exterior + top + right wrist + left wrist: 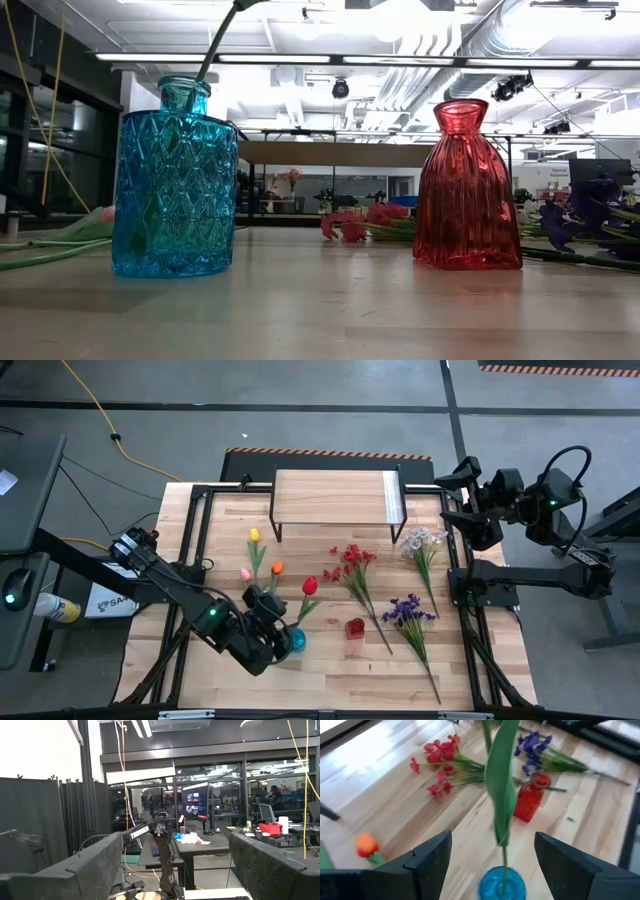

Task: Pick and place flowers into a vace then onto a shelf
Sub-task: Put the pink tulip into the blue transparent vase

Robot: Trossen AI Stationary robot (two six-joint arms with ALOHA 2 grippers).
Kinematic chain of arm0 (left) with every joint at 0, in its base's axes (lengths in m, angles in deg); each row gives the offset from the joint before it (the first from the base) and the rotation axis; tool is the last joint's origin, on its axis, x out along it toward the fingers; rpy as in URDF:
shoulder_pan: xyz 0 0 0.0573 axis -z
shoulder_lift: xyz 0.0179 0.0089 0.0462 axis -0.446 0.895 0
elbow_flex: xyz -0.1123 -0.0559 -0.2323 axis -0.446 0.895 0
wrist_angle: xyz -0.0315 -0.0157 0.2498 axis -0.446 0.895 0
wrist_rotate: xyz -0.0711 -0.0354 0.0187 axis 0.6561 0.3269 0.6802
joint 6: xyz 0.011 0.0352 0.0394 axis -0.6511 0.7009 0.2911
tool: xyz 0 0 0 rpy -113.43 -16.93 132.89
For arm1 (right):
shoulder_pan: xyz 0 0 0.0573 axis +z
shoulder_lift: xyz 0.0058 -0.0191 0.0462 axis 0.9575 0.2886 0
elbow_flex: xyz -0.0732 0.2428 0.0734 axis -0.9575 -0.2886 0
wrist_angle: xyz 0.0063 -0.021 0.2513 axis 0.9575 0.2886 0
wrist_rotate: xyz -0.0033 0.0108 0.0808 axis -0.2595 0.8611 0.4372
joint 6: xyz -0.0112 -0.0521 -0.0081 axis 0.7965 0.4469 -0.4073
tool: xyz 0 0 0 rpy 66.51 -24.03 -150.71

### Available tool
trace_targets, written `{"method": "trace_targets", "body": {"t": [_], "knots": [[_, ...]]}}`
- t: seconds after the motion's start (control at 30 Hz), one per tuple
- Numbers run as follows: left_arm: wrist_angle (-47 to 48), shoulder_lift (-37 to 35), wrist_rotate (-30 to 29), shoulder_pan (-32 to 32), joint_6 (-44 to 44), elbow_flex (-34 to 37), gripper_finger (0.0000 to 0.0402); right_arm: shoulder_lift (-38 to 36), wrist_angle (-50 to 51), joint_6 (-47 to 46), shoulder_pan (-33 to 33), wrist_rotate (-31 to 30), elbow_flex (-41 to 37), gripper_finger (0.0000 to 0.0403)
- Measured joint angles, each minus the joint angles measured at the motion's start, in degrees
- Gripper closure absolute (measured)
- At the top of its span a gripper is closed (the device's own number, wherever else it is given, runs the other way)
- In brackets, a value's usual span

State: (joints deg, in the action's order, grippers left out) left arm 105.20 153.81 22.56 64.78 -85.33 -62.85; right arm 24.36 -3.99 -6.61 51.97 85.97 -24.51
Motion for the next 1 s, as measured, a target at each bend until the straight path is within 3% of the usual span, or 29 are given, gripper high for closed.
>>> {"method": "trace_targets", "body": {"t": [0.7, 1.0], "knots": [[12.2, -0.4, 9.9, 0.2, -11.0, 0.0, 0.0085, 0.0, 1.0, 0.2, 0.0, 0.0, 0.0, 0.0049], [21.3, -1.5, 9.4, 6.7, -25.9, 0.0, 0.0085, 0.0, 0.9, 1.5, 0.0, 0.0, 0.0, 0.0049]]}}
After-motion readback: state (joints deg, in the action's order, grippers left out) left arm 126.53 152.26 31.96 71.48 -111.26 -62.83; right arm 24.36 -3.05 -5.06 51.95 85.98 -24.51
